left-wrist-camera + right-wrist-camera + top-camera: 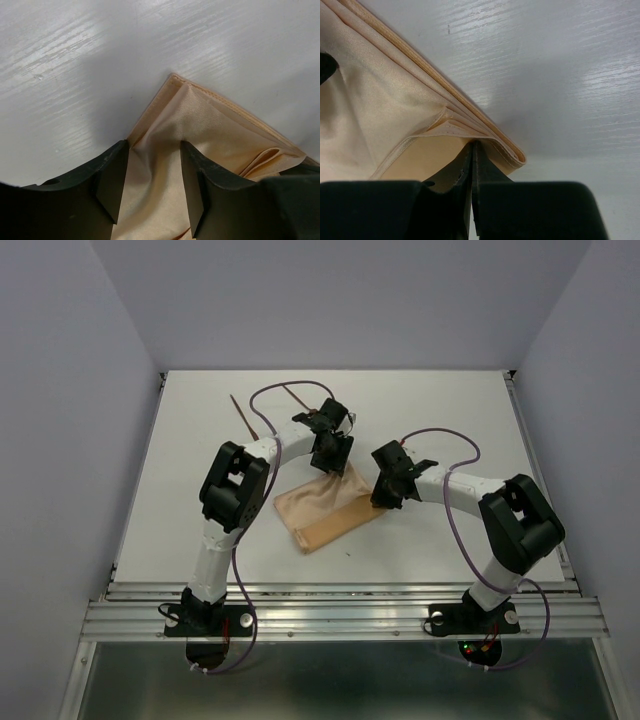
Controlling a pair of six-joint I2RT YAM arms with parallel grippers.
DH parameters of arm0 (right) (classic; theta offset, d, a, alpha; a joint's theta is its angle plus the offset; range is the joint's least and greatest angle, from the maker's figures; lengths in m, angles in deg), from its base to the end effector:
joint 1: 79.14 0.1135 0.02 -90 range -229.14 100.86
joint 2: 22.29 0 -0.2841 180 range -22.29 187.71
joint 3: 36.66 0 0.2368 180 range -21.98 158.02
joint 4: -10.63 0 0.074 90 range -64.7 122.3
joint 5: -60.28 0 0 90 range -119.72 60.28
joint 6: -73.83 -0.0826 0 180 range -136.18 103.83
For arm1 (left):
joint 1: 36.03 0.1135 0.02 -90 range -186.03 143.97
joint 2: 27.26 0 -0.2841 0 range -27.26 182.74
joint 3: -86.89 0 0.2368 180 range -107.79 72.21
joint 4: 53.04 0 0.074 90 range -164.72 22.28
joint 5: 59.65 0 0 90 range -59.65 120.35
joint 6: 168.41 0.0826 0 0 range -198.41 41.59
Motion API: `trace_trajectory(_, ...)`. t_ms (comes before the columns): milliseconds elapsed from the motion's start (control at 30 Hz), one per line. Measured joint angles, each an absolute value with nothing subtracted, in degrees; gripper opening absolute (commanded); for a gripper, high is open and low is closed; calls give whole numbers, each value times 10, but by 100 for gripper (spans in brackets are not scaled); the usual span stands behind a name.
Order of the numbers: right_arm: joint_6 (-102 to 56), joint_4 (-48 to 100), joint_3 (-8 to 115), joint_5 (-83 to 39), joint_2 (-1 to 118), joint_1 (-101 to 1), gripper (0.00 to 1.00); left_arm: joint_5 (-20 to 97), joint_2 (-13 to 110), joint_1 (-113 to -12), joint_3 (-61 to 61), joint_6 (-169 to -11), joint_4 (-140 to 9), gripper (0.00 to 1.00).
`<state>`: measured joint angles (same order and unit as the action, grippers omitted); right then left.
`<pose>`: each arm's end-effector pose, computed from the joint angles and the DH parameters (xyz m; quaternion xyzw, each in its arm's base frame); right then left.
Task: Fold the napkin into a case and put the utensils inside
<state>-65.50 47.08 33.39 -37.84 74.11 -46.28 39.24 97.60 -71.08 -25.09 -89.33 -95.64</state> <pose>0.2878 0.1720 0.1522 0.1553 0.9571 0.1023 0.2220 0.4031 -0.2984 0.1656 0.2215 0.9263 -0.1836 0.2434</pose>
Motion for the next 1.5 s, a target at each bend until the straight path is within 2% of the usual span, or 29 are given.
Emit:
trace_trajectory(267,-655,471,334,-379,741,-463,4,384,984,-711,-258,-868,-958,47)
trace_trajectory(400,-655,471,334,-379,741,-463,4,387,989,-711,-262,-862,-956,46)
trace_trajectory(500,-655,471,334,-380,741,-463,4,390,989,-711,-262,-859,-951,36)
trace_trajectory(533,-655,471,334,-380,741,-463,4,391,990,-711,-262,-858,-949,27)
trace_trajectory(633,-656,471,334,-381,741,-463,4,397,991,-711,-262,-856,-947,13)
trace_trajectory(667,-657,471,334,-382,741,-463,4,402,991,-711,-262,-856,-946,0)
trace_trajectory(967,-670,470,335,-386,744,-462,4,410,984,-712,-251,-863,-937,0)
trace_trajectory(1500,-698,458,342,-402,754,-461,4,463,887,-712,-219,-884,-935,0)
